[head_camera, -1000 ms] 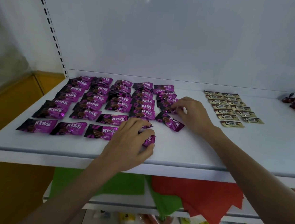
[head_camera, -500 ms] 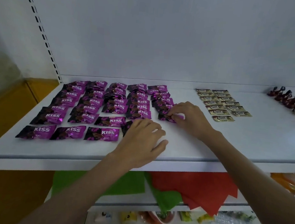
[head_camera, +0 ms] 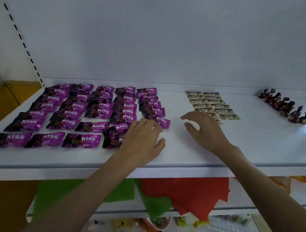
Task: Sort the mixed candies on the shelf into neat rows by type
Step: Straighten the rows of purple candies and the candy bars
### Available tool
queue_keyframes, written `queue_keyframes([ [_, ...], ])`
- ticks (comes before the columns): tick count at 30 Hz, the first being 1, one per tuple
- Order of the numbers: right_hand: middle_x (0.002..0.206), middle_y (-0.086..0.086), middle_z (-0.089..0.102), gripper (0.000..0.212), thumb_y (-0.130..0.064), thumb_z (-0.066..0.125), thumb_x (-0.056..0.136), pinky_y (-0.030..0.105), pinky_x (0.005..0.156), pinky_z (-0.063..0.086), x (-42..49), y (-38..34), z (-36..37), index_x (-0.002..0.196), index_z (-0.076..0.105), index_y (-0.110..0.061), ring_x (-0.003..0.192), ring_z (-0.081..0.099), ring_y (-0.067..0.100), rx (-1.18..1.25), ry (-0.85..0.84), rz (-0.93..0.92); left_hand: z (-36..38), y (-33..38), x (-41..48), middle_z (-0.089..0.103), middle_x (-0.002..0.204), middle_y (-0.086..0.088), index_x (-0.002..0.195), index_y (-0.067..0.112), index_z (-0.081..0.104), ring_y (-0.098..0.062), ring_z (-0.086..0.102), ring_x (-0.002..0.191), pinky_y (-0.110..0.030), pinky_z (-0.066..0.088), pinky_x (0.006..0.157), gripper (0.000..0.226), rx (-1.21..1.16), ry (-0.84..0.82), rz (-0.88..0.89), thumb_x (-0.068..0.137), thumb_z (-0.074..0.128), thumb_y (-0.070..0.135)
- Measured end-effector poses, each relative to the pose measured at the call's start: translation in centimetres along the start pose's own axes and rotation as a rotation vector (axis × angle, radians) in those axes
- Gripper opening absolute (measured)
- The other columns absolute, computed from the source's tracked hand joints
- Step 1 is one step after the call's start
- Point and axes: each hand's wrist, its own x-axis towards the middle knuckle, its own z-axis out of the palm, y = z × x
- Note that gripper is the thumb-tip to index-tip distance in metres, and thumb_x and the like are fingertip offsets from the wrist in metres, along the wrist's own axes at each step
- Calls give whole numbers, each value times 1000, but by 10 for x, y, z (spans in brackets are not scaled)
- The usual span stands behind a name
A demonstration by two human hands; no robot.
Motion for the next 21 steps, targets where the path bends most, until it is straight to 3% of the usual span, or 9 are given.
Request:
queue_keyframes([
  [3,130,7,55,33,-18,52,92,31,97,35,20,-20,14,124,55,-13,121,47,24,36,-95,-92,5,7,-5,56,122,-4,119,13,57,-22,47,114,-38,32,98,42,13,-9,-45,91,37,37],
  [6,153,4,23,48,-32,39,97,35,112,18,41,-31,31,143,29,-19,141,20,19,-80,-246,-129,11,13,-13,61,113,-5,114,12,60,-24,53,107,-39,38,92,62,29,-11,-55,81,19,44],
  [9,157,-1,2,52,-40,22,99,41,116,2,50,-33,48,147,10,-25,144,1,13,-212,-417,-149,12,14,-18,60,113,-4,115,13,57,-22,52,107,-36,36,95,64,25,-12,-75,80,13,43],
  [14,157,-3,-3,49,-40,17,100,46,116,-3,55,-45,53,147,7,-29,144,-4,13,-216,-476,-183,10,9,-24,65,100,-5,102,11,64,-22,59,97,-35,42,91,51,-2,64,-92,83,25,38],
  [17,157,-3,-1,49,-39,17,100,46,116,-2,57,-47,54,147,8,-29,144,0,14,-221,-475,-168,6,0,-29,66,104,-4,104,12,65,-21,61,100,-33,45,90,48,8,117,-93,83,30,37],
  [19,157,-3,0,50,-39,17,100,44,116,-1,58,-46,55,147,8,-27,144,2,12,-216,-460,-150,2,-10,-32,62,116,-5,113,14,62,-22,56,112,-32,39,98,49,17,138,-107,85,30,39],
  [21,157,-4,1,50,-38,16,100,41,116,0,58,-46,56,147,7,-24,144,2,11,-205,-465,-136,0,-21,-34,45,139,-4,132,17,46,-20,36,133,-35,20,111,54,16,101,-156,89,25,42],
])
